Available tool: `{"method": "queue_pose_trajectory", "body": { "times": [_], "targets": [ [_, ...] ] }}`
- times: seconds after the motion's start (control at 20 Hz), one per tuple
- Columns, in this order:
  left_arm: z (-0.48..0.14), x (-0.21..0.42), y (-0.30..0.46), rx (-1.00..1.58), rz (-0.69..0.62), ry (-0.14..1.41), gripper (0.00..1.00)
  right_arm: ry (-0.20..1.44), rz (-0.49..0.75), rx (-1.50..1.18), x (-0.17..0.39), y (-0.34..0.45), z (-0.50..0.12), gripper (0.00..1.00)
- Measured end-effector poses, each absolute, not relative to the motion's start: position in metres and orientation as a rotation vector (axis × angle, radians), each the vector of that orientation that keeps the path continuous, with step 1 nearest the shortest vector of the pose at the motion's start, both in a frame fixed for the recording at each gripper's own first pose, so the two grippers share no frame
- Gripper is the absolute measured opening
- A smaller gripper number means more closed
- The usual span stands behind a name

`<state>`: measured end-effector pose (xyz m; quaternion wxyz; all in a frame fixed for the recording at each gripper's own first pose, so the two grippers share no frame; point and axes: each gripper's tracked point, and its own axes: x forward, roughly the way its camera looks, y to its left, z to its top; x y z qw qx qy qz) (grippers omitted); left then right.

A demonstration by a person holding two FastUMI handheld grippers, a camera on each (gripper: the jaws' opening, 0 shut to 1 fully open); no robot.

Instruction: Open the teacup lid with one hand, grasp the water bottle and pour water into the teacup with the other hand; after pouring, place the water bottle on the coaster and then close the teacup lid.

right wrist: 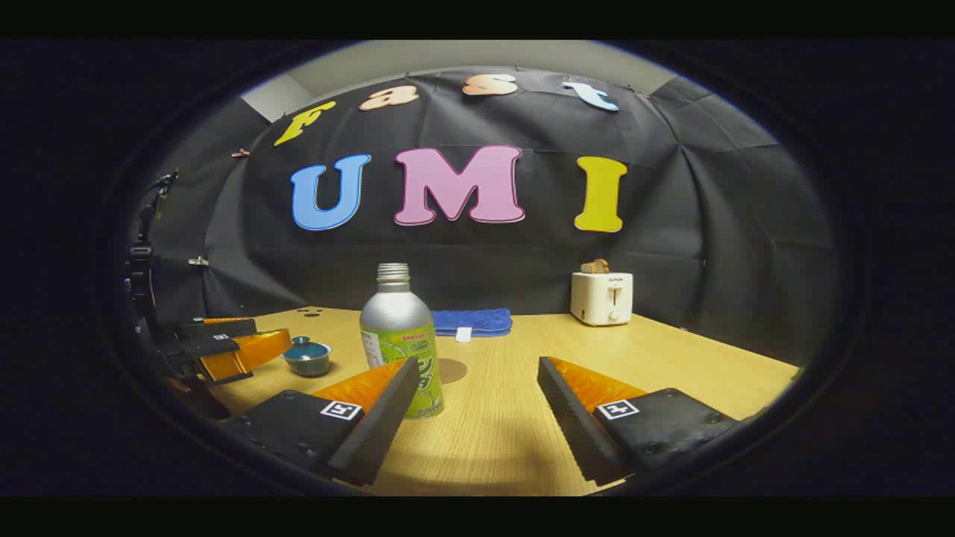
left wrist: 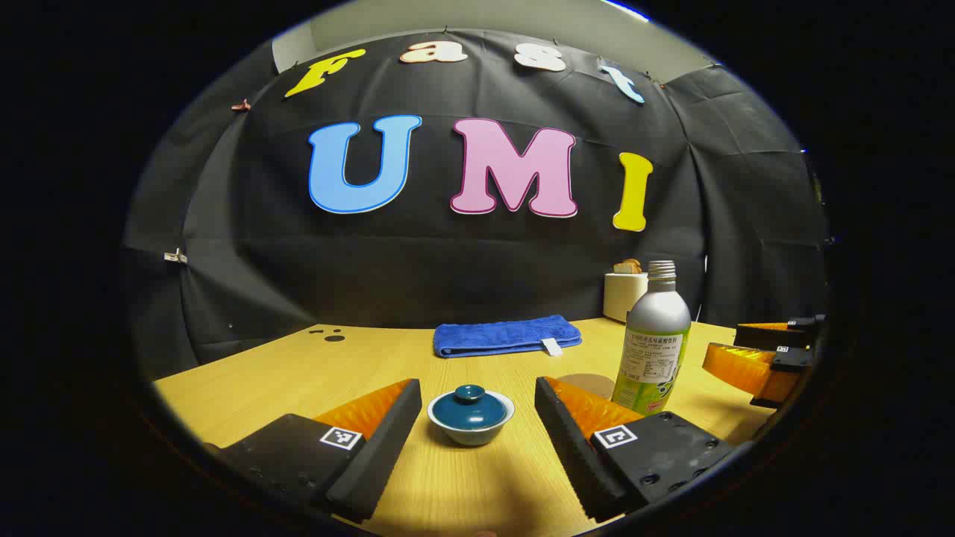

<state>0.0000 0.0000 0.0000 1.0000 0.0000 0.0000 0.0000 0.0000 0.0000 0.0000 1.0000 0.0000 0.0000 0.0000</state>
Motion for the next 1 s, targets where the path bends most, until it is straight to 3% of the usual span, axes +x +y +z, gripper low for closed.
{"method": "queue_pose_trajectory", "body": {
  "times": [1.0],
  "targets": [
    [-0.002,0.012,0.002,0.0,-0.001,0.012,0.97,-0.001,0.013,0.001,-0.001,0.002,0.0,1.0]
  ]
}}
